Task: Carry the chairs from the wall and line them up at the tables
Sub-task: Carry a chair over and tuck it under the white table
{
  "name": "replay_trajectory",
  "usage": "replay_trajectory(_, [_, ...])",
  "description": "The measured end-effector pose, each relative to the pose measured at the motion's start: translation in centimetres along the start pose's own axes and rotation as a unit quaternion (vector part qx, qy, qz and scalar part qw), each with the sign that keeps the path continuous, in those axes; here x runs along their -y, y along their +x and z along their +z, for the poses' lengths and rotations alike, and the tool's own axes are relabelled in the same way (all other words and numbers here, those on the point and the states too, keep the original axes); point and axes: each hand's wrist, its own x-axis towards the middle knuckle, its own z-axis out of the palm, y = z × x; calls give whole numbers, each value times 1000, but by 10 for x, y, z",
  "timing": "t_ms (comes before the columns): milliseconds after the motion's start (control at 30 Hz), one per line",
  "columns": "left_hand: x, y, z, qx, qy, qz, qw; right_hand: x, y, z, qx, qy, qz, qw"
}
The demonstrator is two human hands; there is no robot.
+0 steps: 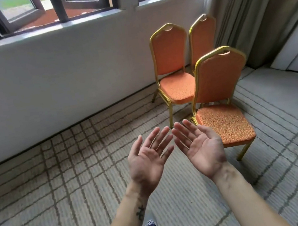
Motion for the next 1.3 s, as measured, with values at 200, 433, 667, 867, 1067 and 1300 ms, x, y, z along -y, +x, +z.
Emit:
replay_trajectory(200, [-77, 104, 25, 7, 26, -22, 999, 22, 91, 51, -18, 22, -22, 999])
replay_trajectory(433, [-112, 246, 49, 3, 41, -46, 998, 77, 230, 67, -39, 27, -38, 998])
replay_trajectory(667, [-145, 399, 104, 17, 90, -61, 994, 172, 386, 96, 5, 31, -62, 998])
replay_trajectory(867, [-174, 498, 147, 18, 71, -76, 994, 230, 462, 122, 10, 38, -86, 996])
replay_trajectory(1067, [-166, 613, 178, 50, 114, -145, 982, 282, 522, 101, -68, 70, -149, 984])
replay_trajectory(1300, [-168, 733, 216, 116, 150, -231, 954, 335, 602, 107, -156, 95, -214, 960])
